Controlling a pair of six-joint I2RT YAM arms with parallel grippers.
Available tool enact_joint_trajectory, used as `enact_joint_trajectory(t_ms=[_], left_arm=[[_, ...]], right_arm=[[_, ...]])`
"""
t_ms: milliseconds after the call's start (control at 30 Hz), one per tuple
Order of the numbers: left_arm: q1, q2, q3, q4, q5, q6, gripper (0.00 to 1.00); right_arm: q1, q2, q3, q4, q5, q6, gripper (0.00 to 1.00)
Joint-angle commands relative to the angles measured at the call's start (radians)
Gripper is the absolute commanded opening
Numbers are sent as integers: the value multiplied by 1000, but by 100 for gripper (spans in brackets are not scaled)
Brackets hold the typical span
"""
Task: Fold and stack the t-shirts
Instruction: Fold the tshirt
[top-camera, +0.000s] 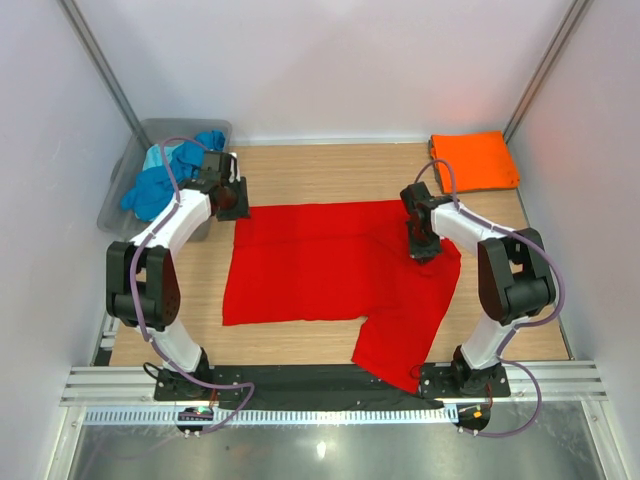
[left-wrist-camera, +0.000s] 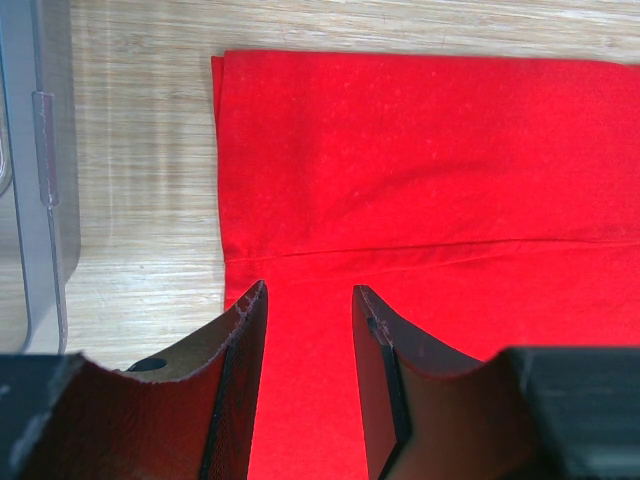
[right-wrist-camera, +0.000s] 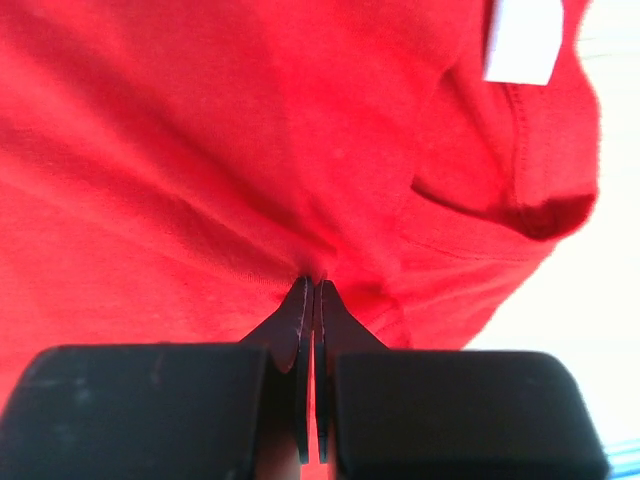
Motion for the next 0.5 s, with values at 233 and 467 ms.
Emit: enact_joint_trajectory(t_ms=[233,467], left_arm=[[1,14,6,8,-12,17,41],[-1,23,9,3,-12,17,41]], right_arm=[[-56,14,154,-14,130,24,1],[-105,83,252,38,104,-39,1]])
